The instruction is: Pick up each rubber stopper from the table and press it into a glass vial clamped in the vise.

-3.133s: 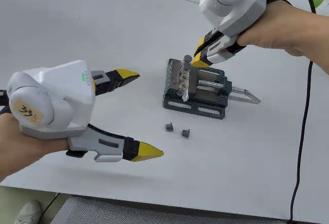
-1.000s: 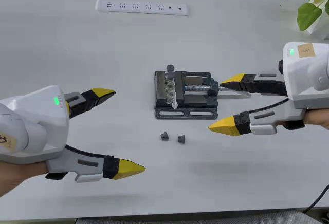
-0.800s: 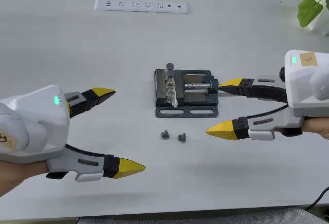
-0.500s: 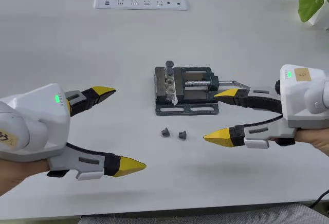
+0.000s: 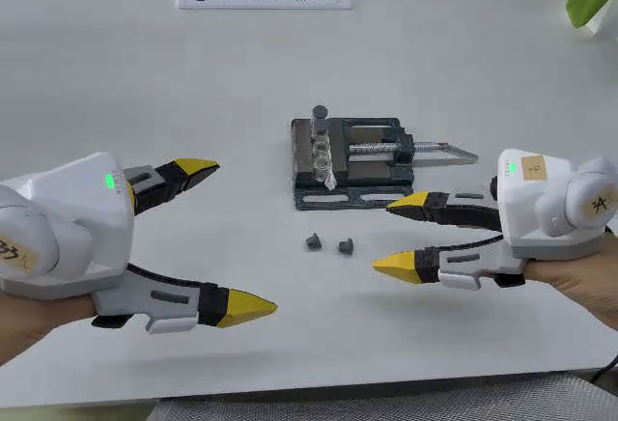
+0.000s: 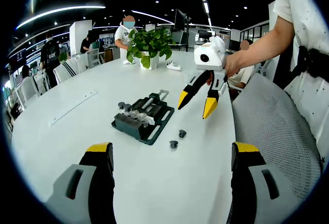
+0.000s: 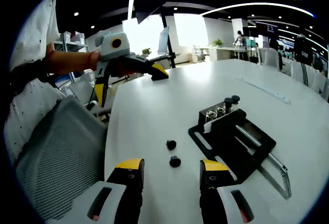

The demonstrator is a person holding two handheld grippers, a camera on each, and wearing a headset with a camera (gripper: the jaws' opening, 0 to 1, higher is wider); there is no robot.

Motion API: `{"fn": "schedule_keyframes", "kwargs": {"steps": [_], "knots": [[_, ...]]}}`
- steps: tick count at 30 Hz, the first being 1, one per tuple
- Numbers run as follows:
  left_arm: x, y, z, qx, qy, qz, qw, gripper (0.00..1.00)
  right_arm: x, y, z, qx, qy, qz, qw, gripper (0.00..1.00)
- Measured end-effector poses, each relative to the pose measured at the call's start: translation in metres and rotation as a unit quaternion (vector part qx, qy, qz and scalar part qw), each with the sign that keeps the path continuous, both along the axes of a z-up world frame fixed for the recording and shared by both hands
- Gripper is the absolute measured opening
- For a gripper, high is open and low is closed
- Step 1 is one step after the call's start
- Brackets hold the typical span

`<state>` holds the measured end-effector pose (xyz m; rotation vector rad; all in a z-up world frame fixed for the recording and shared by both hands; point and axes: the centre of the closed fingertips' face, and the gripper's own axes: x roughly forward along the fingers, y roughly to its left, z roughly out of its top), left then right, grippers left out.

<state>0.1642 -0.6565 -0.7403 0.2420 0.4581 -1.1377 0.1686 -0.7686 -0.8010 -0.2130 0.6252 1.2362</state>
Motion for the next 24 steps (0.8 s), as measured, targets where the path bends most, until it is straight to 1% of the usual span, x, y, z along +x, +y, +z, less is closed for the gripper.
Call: {"fn": "schedule_keyframes", "kwargs": {"steps": [7,10,14,21,24], "knots": [[0.002,0.001,0.001,0.002,0.0,0.001,1.0,0.95,-0.003,0.01,-0.012,0.001,0.006,0.008,0.9999,0.36],[0.002,0.001,0.001,0.001,0.0,0.002,1.0,0.95,-0.002,0.01,-0.015,0.0,0.002,0.009,1.0,0.33],[0.001,0.001,0.001,0.003,0.001,0.0,1.0,0.95,0.0,0.01,-0.019,-0.001,0.001,0.006,1.0,0.29],[0.002,0.0,0.001,0.003,0.001,-0.001,1.0,0.95,0.005,0.008,-0.024,-0.003,-0.001,0.004,1.0,0.24],[0.002,-0.001,0.002,0.003,0.001,-0.001,1.0,0.95,0.004,0.011,-0.025,-0.004,-0.003,0.006,1.0,0.22]]}}
